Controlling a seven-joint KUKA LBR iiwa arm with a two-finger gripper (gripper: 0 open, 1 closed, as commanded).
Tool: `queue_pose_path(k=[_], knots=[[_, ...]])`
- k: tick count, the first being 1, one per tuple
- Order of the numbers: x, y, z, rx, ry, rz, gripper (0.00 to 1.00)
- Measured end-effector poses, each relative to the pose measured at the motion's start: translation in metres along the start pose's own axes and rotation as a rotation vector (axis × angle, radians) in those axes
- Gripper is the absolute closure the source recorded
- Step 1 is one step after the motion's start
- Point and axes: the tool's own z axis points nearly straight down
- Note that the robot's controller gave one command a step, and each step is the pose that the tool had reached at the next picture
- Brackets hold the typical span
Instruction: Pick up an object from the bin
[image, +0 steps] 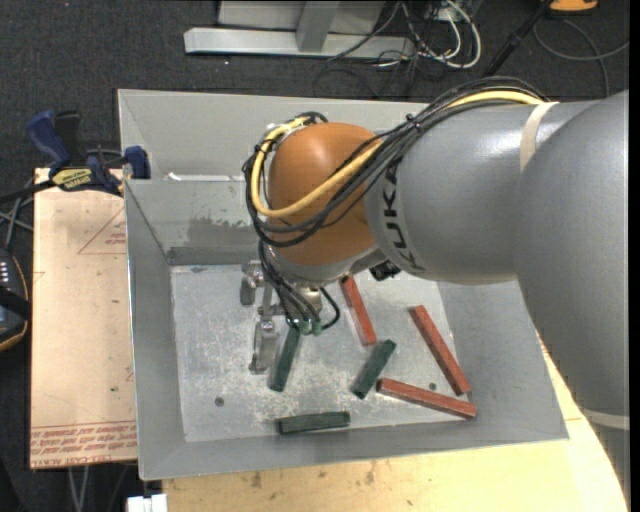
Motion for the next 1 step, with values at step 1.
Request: queue_pose_path(k=[1], knots=[[-0.0021, -0.0008, -0.004, -0.001, -0.007, 0.003, 0.0]])
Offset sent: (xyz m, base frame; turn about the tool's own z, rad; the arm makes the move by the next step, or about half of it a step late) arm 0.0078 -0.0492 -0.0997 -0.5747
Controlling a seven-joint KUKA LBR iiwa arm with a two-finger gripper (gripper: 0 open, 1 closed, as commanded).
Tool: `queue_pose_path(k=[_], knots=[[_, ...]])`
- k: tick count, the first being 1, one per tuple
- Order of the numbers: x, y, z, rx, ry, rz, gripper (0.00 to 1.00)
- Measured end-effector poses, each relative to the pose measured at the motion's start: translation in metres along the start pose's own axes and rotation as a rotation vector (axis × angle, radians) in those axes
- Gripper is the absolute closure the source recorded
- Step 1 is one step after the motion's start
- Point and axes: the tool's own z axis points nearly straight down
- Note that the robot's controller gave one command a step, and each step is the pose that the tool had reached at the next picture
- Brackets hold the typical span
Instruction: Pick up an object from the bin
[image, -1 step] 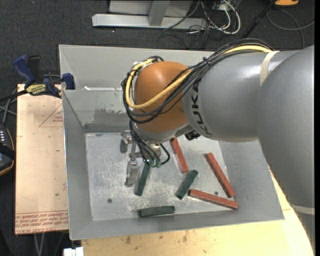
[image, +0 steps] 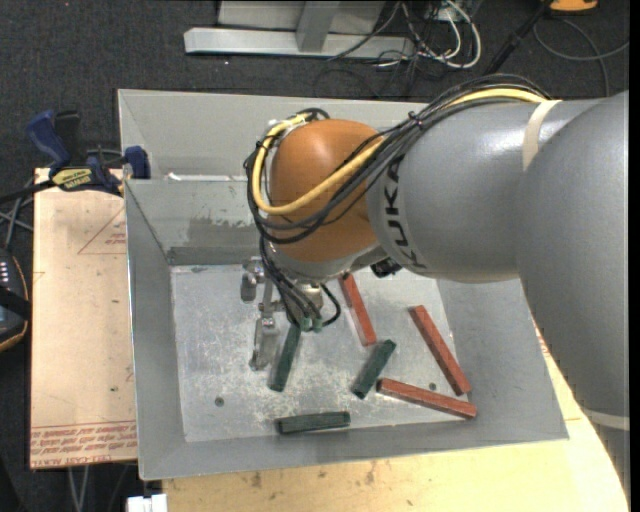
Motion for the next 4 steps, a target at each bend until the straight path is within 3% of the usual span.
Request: queue_pose_path(k=[1, 2, 3, 4], knots=[[-0.004, -0.019, 0.043, -0.002, -0.008, -0.263, 0.0], [-0.004, -0.054, 0.059, 0.0, 0.003, -0.425, 0.0], [0.0, -0.05, 0.045, 0.001, -0.001, -0.584, 0.0], [-0.007, -0.044, 0.1, -0.001, -0.003, -0.631, 0.0]])
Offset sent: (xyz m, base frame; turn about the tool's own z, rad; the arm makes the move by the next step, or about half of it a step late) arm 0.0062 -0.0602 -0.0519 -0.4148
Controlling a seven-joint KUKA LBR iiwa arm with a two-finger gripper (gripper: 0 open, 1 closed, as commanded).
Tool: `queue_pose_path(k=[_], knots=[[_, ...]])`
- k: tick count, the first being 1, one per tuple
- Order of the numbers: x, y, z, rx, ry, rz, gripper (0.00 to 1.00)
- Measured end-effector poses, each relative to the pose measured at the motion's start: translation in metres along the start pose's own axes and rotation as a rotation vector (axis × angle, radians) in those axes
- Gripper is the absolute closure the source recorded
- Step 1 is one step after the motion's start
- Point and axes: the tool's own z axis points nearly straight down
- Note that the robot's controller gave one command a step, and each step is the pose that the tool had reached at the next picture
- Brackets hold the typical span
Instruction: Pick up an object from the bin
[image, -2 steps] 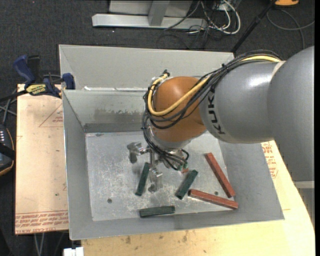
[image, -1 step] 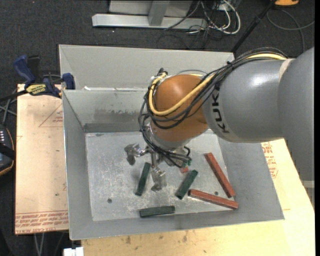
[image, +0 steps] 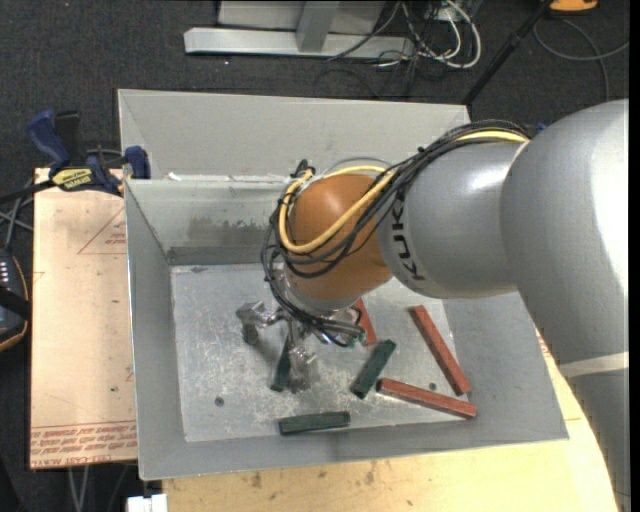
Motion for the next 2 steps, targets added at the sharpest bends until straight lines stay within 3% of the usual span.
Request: queue_pose_path(k=[1, 2], knots=[[-0.0002, 0.0006, 0.0158, 0.0, 0.0, -0.107, 1.0], [-0.0003, 0.0008, 0.0137, 0.0, -0.002, -0.12, 1.0]])
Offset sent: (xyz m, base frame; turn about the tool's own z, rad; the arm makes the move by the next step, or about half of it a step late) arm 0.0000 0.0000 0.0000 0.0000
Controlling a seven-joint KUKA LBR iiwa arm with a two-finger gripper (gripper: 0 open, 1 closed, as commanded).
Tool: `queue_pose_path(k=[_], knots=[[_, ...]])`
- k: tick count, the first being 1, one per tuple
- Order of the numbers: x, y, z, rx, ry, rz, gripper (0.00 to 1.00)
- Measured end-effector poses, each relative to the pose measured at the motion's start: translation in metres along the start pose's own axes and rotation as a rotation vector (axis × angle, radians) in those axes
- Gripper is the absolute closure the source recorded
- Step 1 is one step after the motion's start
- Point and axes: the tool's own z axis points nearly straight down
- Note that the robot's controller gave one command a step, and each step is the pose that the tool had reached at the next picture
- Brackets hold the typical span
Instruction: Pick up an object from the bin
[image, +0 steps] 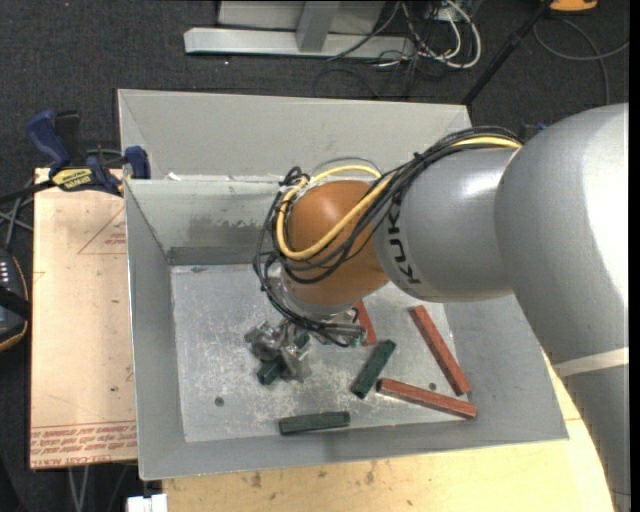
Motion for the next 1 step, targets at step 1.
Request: queue_pose_path(k=[1], knots=[[-0.0006, 0.0005, -0.0044, 0.0, -0.002, -0.008, 1.0]])
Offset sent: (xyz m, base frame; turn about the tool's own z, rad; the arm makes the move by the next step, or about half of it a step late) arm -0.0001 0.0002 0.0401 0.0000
